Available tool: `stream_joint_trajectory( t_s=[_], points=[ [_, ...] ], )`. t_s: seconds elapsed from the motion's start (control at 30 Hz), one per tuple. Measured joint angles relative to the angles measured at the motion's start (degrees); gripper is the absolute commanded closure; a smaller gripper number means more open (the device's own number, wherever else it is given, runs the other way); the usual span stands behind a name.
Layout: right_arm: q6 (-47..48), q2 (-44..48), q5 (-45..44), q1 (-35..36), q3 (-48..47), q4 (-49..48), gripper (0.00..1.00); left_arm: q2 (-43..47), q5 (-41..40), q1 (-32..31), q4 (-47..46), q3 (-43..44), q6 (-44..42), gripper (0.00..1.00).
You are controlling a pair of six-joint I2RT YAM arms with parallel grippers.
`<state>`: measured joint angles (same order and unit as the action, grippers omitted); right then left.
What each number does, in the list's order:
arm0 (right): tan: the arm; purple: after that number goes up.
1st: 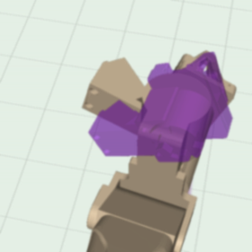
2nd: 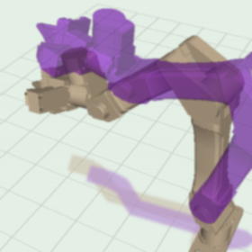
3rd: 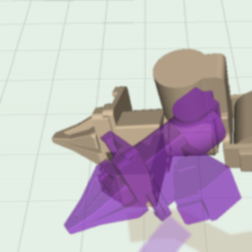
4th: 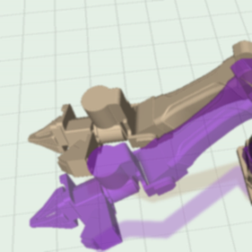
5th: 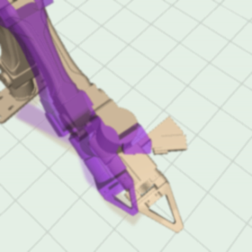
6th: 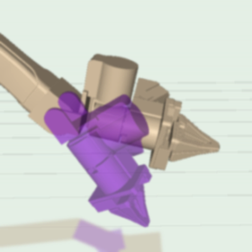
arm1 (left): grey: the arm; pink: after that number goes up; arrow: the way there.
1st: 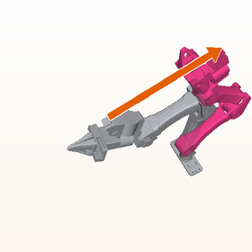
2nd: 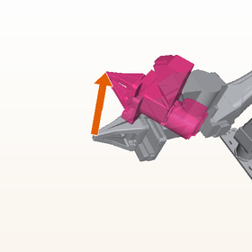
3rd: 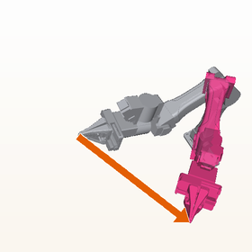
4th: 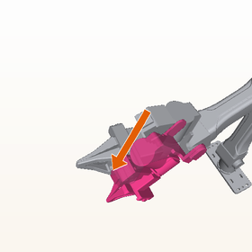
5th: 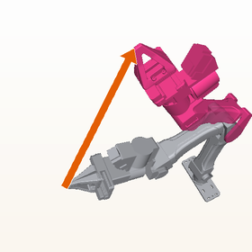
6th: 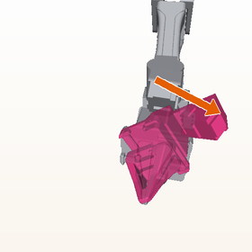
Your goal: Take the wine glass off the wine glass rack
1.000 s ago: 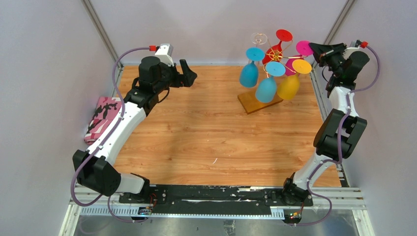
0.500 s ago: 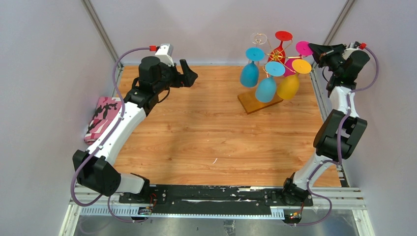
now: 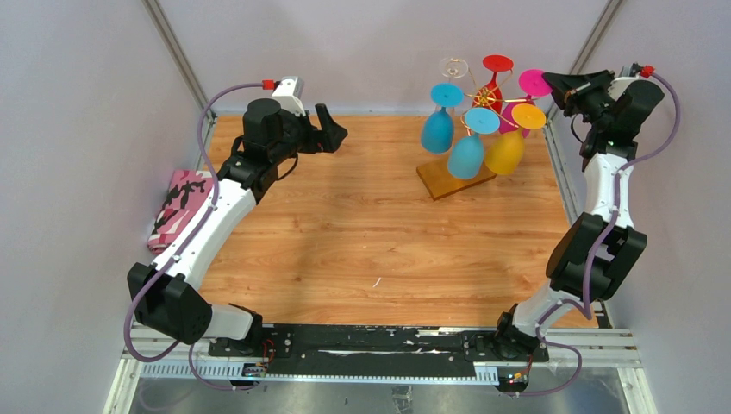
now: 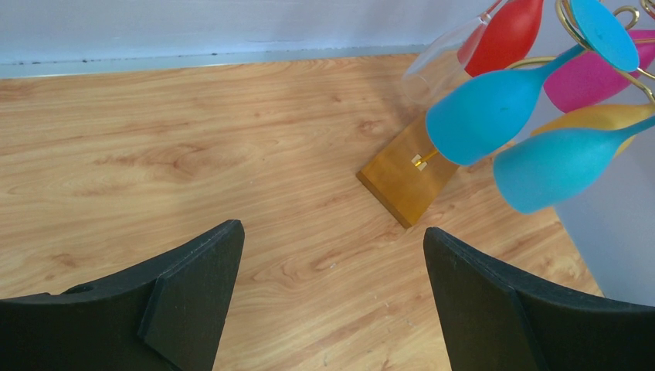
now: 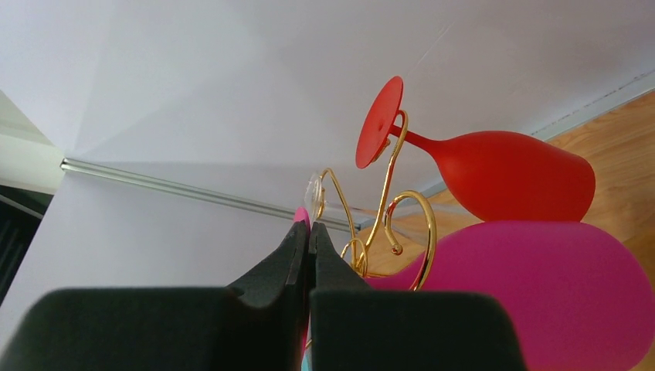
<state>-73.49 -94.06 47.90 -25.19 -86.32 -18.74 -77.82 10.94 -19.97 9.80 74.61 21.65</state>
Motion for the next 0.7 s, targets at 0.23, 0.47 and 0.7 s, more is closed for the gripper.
stream_joint_trajectory(
  t_s=[0.23, 0.47, 0.7],
  points=[
    [4.04, -0.11, 0.39, 0.17, -0.98, 5.55, 1.00, 0.00, 0.15, 0.00, -0.33, -0.15, 0.09, 0.09],
    [4.35, -5.01, 2.01, 2.32, -6.43, 6.58, 1.00, 0.00, 0.35, 0.02, -0.52, -0.15, 0.26, 0.09],
    [4.17, -9.05, 2.03, 4.44, -9.73, 6.64, 1.00, 0.00, 0.37, 0.00, -0.52, -0.15, 0.31, 0.09]
  ],
)
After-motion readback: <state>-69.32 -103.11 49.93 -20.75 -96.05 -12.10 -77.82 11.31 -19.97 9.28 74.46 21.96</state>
